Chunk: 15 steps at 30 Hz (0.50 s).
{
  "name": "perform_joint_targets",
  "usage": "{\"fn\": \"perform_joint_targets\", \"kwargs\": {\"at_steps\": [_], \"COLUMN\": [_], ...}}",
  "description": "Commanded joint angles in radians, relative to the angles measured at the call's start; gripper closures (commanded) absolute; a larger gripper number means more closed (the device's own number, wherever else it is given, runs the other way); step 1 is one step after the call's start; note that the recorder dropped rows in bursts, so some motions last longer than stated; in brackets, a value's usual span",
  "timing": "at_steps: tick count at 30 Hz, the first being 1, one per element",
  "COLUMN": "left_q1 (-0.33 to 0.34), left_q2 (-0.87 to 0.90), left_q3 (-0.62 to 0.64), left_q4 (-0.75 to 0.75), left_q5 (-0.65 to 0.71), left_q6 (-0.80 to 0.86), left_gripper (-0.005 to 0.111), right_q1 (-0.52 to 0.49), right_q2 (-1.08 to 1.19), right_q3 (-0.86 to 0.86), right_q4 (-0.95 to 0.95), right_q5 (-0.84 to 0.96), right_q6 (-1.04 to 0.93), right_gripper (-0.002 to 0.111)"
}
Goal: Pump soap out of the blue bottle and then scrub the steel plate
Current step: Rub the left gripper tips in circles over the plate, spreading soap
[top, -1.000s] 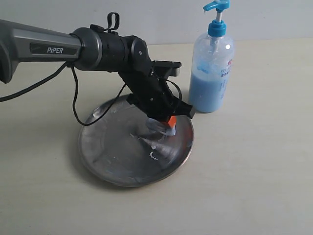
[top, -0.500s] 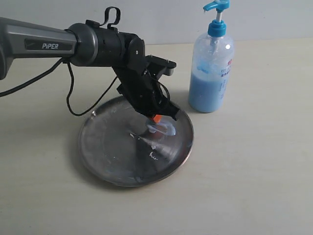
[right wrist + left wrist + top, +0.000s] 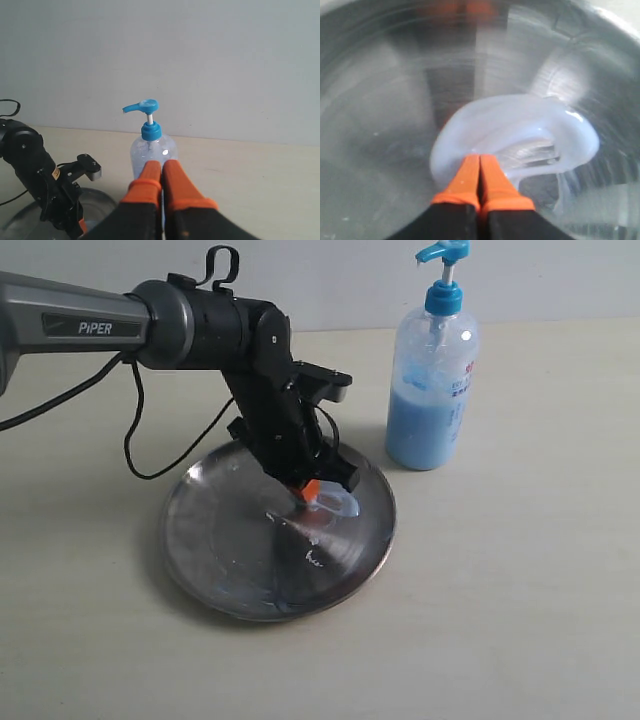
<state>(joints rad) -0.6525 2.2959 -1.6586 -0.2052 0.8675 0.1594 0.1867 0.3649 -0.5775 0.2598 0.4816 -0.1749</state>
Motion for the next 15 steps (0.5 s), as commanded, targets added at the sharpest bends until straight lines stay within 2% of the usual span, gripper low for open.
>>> {"fn": "perform_joint_targets", "kwargs": {"at_steps": [1, 6, 15], "left_q1": [-0.035, -0.067, -0.084], "left_q2": [0.020, 0.020, 0.020], "left_q3": [0.016, 0.016, 0.016], "left_q4": [-0.121, -0.185, -0.163], "left_q5": [0.056, 0.031, -0.143], "left_q6": [0.055, 0.097, 0.095], "left_gripper": [0.107, 0.107, 0.107], "right_q1": [0.000, 0.000, 0.000], "right_q2": [-0.004, -0.004, -0.004], "right_q3": [0.002, 0.002, 0.002], "right_q4": [0.001, 0.001, 0.001], "right_q5": [0.000, 0.000, 0.000], "right_q6": [-0.009, -0.009, -0.009], "right_gripper": [0.105, 0.105, 0.105]}}
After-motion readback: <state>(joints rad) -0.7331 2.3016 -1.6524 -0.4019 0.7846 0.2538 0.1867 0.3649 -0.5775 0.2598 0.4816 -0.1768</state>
